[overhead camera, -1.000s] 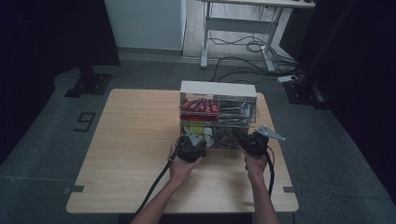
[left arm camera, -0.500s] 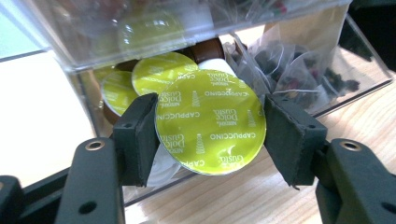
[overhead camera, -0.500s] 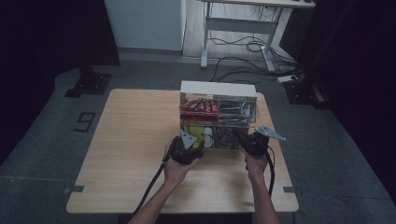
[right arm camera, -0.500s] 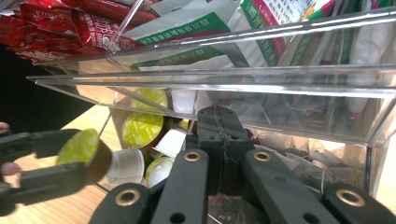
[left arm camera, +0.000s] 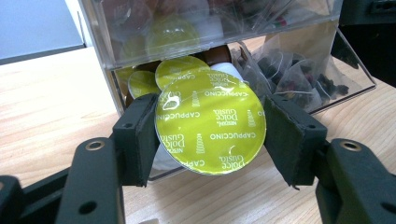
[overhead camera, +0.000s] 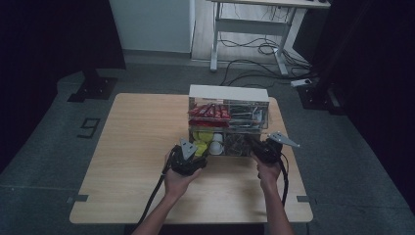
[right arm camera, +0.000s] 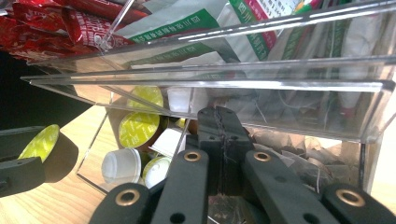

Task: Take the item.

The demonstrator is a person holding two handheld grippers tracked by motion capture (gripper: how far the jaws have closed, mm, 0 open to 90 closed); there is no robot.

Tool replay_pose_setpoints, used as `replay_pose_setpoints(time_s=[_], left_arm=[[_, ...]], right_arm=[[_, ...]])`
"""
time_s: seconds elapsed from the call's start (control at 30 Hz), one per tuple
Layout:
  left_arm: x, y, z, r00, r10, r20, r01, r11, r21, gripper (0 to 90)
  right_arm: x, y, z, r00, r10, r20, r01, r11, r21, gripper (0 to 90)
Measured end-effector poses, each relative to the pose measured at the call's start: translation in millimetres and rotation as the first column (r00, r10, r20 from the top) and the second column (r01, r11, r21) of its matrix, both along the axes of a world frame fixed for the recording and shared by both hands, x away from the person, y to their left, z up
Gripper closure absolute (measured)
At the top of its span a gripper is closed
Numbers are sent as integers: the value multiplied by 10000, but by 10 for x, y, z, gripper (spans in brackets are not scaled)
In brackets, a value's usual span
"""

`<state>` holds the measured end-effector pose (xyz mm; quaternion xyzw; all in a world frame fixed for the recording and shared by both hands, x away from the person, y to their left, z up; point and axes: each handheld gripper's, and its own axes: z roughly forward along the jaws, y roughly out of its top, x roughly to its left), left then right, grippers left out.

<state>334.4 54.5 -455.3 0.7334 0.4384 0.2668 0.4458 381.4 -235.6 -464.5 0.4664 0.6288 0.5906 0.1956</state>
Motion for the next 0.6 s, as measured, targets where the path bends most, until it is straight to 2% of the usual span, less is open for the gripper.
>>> replay_pose_setpoints(time_s=[0.17,0.6], left_arm=[[-4,42,-11,10000,70,-42,-70,10000,-23,385],[-28,316,1,9983,579,10,-579,9983,-62,386]], right_arm=[[-1,-3,0,10000,-23,-10,23,10000,-36,893],[4,-6,-12,10000,-72,-17,72,9999,-71,893]])
